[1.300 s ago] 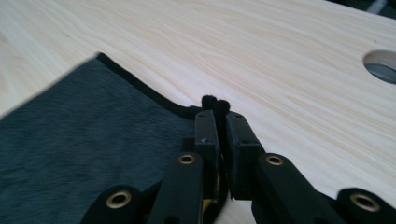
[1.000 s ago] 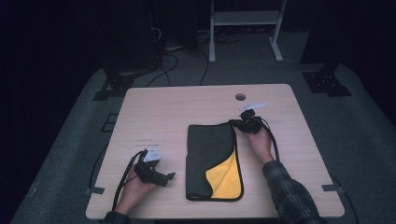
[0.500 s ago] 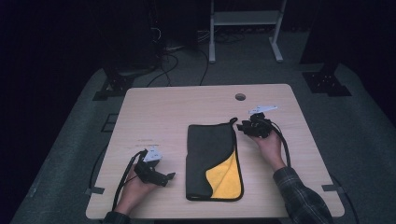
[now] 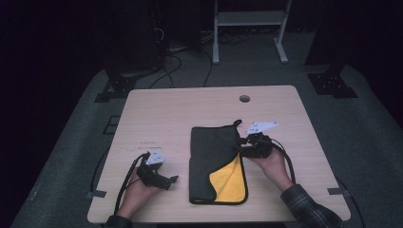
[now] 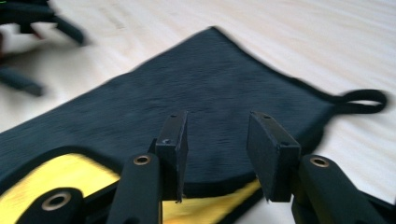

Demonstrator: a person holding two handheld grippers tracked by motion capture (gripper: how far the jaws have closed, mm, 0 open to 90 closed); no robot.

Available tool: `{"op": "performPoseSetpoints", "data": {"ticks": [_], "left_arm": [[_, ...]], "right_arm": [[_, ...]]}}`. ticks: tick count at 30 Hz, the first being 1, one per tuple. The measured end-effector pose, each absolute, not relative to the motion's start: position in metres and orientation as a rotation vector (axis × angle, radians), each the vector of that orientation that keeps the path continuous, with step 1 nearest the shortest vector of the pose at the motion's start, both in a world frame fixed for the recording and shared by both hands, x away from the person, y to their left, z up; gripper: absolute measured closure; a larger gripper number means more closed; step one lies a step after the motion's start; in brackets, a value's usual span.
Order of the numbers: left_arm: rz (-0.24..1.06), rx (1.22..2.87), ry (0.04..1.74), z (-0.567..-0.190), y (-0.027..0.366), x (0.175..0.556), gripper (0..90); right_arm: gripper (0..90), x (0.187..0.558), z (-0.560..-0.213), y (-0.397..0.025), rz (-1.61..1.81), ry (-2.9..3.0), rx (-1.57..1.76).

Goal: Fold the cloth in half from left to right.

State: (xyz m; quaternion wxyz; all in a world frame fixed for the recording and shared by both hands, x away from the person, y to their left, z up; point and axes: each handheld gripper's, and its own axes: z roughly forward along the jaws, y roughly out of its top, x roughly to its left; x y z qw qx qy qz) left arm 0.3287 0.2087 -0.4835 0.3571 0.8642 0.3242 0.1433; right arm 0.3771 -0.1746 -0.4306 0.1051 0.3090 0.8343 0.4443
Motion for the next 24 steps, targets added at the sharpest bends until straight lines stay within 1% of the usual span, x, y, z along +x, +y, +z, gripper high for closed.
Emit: {"op": "performPoseSetpoints", "data": {"ticks": [2, 6, 7, 8, 9, 17, 21, 24], "left_arm": [[0.37, 2.231, 0.837, -0.483, 0.209, 0.329, 0.0], [0.37, 2.23, 0.837, -0.483, 0.209, 0.329, 0.0], [0.37, 2.23, 0.837, -0.483, 0.209, 0.329, 0.0], [0.37, 2.23, 0.837, -0.483, 0.209, 0.329, 0.0], [0.37, 2.23, 0.838, -0.483, 0.209, 0.329, 0.0], [0.371, 2.232, 0.835, -0.483, 0.209, 0.329, 0.0], [0.371, 2.232, 0.834, -0.483, 0.209, 0.329, 0.0], [0.372, 2.232, 0.834, -0.483, 0.209, 0.329, 0.0]], "right_arm": [[56.2, 0.364, -0.433, -0.163, 1.327, 2.5, 0.854], [54.0, 0.353, -0.436, -0.151, 1.336, 2.546, 0.814], [51.5, 0.347, -0.438, -0.141, 1.331, 2.578, 0.78], [51.5, 0.347, -0.438, -0.141, 1.331, 2.578, 0.78], [49.7, 0.341, -0.441, -0.132, 1.332, 2.608, 0.747], [44.7, 0.332, -0.454, -0.104, 1.298, 2.693, 0.669], [38.7, 0.328, -0.464, -0.091, 1.242, 2.73, 0.645], [37.7, 0.327, -0.467, -0.085, 1.216, 2.741, 0.636]]}}
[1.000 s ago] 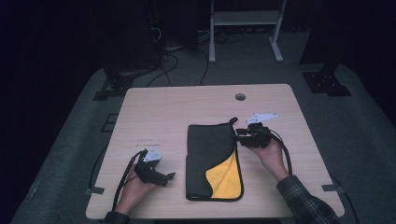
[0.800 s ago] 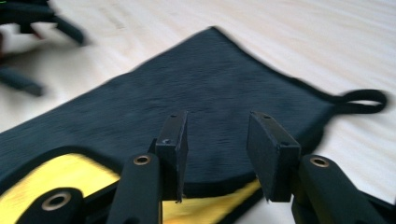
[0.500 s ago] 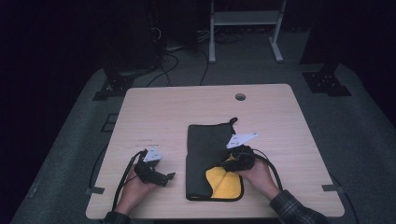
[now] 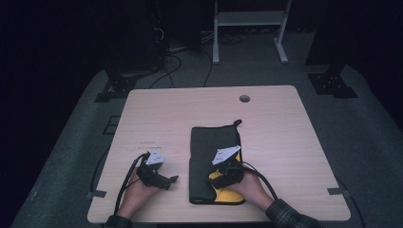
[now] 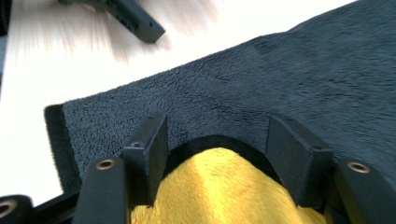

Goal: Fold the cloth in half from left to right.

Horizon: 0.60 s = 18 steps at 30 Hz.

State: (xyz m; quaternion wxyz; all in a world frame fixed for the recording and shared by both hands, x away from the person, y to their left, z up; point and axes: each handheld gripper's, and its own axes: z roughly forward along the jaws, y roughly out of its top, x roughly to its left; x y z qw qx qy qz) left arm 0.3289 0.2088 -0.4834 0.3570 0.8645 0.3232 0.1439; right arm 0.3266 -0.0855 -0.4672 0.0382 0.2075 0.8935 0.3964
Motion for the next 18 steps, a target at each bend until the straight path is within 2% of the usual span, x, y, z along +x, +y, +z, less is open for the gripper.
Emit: {"op": "performPoseSetpoints", "data": {"ticks": [2, 6, 7, 8, 9, 11, 18], "left_arm": [[0.371, 2.232, 0.834, -0.483, 0.209, 0.329, 0.0], [0.371, 2.232, 0.834, -0.483, 0.209, 0.329, 0.0], [0.371, 2.232, 0.835, -0.483, 0.209, 0.329, 0.0], [0.371, 2.232, 0.834, -0.483, 0.209, 0.329, 0.0], [0.371, 2.232, 0.834, -0.483, 0.209, 0.329, 0.0], [0.371, 2.232, 0.835, -0.483, 0.209, 0.329, 0.0], [0.371, 2.232, 0.835, -0.483, 0.209, 0.329, 0.0]], "right_arm": [[37.1, 0.324, -0.472, -0.08, 1.16, 2.751, 0.613], [42.7, 0.322, -0.473, -0.079, 1.134, 2.735, 0.588], [47.9, 0.321, -0.472, -0.08, 1.133, 2.729, 0.586], [47.9, 0.321, -0.472, -0.08, 1.133, 2.729, 0.586], [54.9, 0.321, -0.472, -0.081, 1.129, 2.728, 0.577], [61.5, 0.321, -0.47, -0.082, 1.13, 2.729, 0.586], [73.4, 0.321, -0.462, -0.096, 1.193, 2.732, 0.626]]}}
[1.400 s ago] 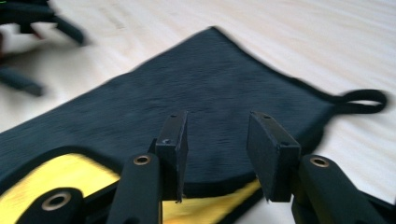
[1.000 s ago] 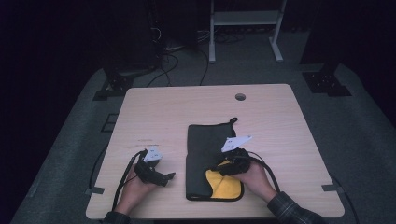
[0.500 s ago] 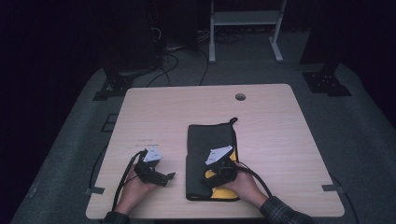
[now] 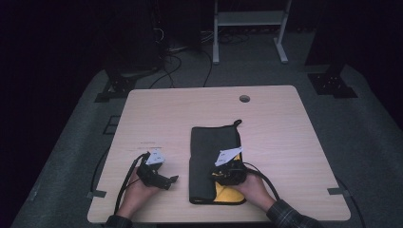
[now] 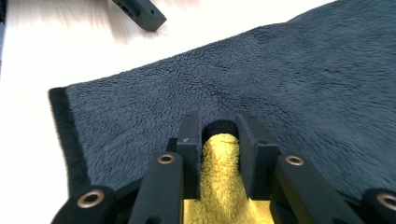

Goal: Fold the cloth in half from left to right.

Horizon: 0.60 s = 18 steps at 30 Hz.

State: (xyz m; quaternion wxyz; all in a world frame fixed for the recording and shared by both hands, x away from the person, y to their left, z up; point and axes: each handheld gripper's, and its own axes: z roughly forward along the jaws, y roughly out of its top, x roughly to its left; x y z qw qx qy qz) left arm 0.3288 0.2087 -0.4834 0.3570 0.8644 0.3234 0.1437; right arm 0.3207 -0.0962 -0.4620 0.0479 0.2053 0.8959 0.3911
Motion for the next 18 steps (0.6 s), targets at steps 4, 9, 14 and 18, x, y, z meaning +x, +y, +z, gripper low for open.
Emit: {"op": "performPoseSetpoints", "data": {"ticks": [4, 9, 14, 18], "left_arm": [[0.371, 2.232, 0.834, -0.483, 0.209, 0.329, 0.0], [0.371, 2.227, 0.838, -0.484, 0.208, 0.329, 0.0], [0.371, 2.227, 0.838, -0.484, 0.208, 0.329, 0.0], [0.371, 2.227, 0.837, -0.484, 0.208, 0.329, 0.0]], "right_arm": [[74.3, 0.314, -0.453, -0.109, 1.238, 2.717, 0.646], [74.6, 0.302, -0.448, -0.128, 1.232, 2.699, 0.653], [74.6, 0.294, -0.447, -0.143, 1.235, 2.693, 0.678], [73.3, 0.283, -0.452, -0.156, 1.202, 2.707, 0.701]]}}
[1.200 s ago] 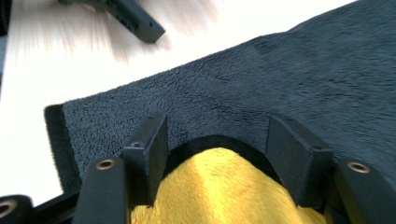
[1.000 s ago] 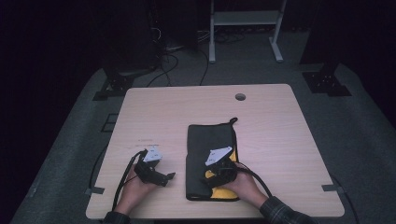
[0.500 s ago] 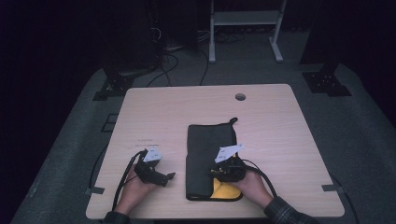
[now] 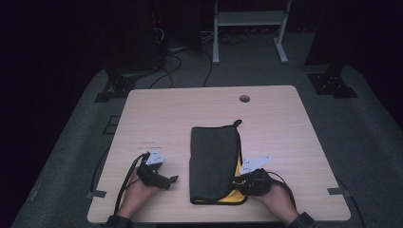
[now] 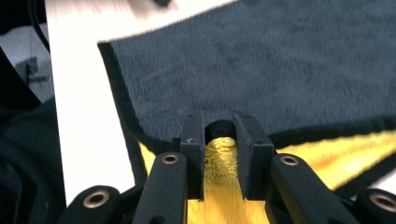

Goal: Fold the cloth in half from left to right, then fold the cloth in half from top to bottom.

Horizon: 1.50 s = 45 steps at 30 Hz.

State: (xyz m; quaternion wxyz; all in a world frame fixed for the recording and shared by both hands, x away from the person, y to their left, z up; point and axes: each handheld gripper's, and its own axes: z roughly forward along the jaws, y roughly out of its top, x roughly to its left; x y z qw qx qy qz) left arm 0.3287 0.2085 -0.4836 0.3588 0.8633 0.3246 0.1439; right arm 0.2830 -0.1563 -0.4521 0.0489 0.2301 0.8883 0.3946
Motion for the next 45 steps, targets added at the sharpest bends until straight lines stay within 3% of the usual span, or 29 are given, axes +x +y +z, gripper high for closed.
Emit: {"op": "performPoseSetpoints", "data": {"ticks": [10, 17, 18, 22, 33, 41, 45], "left_arm": [[0.372, 2.226, 0.841, -0.484, 0.209, 0.328, 0.0], [0.372, 2.225, 0.842, -0.484, 0.209, 0.328, 0.0], [0.372, 2.225, 0.842, -0.484, 0.209, 0.328, 0.0], [0.373, 2.225, 0.841, -0.484, 0.209, 0.328, 0.0], [0.368, 2.23, 0.834, -0.483, 0.21, 0.329, 0.0], [0.387, 2.214, 0.848, -0.476, 0.206, 0.333, 0.0], [0.385, 2.192, 0.837, -0.47, 0.202, 0.338, 0.0]], "right_arm": [[65.1, 0.273, -0.459, -0.174, 1.131, 2.734, 0.766], [65.4, 0.264, -0.446, -0.191, 1.236, 2.644, 0.783], [69.0, 0.266, -0.441, -0.192, 1.275, 2.608, 0.767], [69.7, 0.272, -0.45, -0.185, 1.189, 2.65, 0.744], [39.3, 0.268, -0.461, -0.183, 1.049, 2.705, 0.743], [27.8, 0.293, -0.452, -0.192, 1.123, 2.611, 0.828], [27.5, 0.307, -0.448, -0.194, 1.141, 2.572, 0.855]]}}
